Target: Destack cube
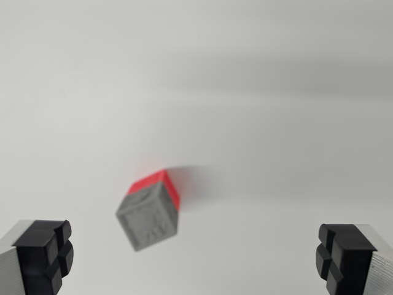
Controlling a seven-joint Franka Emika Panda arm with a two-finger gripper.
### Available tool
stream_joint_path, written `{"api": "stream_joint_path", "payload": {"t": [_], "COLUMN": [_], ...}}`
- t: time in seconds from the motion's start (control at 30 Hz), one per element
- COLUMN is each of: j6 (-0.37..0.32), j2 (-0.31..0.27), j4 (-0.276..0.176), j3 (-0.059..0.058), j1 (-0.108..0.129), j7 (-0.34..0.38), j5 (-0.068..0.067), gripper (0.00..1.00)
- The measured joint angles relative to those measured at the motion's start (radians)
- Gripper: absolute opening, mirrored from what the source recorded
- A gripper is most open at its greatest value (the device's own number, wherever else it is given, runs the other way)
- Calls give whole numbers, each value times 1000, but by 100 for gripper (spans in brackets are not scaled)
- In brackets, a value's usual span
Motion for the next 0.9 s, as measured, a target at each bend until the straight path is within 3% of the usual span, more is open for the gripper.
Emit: {"api": "stream_joint_path", "payload": {"t": [0.6,0.9], "j6": [3,29], "j2": [0,-11], "j4": [-7,-48], "j3": [0,2], "j1": [1,3], "j7": [-5,-31], "j5": [0,1], "gripper": [100,100]}}
